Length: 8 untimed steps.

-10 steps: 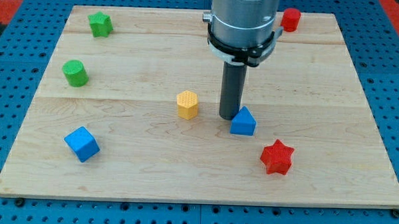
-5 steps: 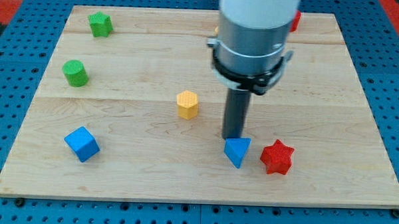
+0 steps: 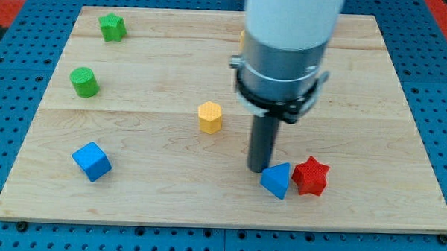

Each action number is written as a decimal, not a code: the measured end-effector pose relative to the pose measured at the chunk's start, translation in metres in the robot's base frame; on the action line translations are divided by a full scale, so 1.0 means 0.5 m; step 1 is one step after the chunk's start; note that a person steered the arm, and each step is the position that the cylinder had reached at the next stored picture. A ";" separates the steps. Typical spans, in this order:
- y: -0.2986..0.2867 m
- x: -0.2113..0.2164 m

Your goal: Push the blue triangle on left to red star

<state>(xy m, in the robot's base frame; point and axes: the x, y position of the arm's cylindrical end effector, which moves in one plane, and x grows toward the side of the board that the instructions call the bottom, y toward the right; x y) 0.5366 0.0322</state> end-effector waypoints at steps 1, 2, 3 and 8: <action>-0.070 0.027; -0.065 0.073; 0.041 0.071; 0.052 0.078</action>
